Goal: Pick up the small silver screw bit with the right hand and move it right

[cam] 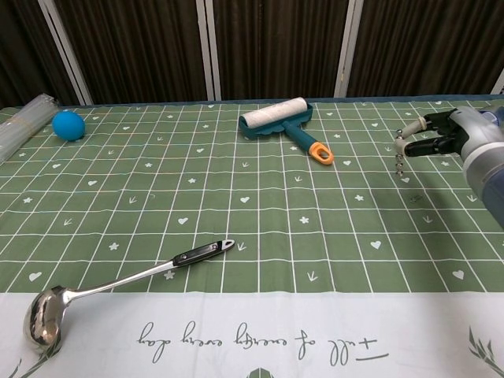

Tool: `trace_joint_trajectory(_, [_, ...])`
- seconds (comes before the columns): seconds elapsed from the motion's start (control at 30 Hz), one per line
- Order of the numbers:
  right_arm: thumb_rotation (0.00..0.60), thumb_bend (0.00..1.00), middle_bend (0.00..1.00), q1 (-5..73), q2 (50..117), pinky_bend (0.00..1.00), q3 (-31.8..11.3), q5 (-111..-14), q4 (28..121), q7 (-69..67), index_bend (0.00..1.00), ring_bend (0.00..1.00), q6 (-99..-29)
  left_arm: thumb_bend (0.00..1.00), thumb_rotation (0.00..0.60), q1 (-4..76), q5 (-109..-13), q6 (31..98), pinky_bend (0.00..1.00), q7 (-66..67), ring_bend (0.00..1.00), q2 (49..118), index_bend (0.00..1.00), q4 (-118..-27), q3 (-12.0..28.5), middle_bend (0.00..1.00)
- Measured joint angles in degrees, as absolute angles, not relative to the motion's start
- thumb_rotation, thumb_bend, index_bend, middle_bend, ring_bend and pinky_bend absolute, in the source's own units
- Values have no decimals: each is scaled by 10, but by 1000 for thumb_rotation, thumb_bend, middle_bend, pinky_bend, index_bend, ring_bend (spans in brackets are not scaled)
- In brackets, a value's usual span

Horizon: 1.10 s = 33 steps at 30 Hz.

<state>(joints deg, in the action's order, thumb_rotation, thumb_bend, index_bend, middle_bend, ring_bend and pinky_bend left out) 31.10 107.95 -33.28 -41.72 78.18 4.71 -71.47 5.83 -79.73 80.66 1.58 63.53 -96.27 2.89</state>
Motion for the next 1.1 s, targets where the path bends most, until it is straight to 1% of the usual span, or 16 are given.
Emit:
trace_joint_trajectory(0.2, [600,410,193,307,1079,109,-340,-402,778,40,587,0,-714,148,600,56,-797,811,0,17,0,634,0,-965,29,0])
trace_joint_trajectory(1.1, [600,411,194,296,1074,109,-332,-385,770,36,593,0,-710,149,600,50,-800,818,0,21,0,632,0,-968,27,0])
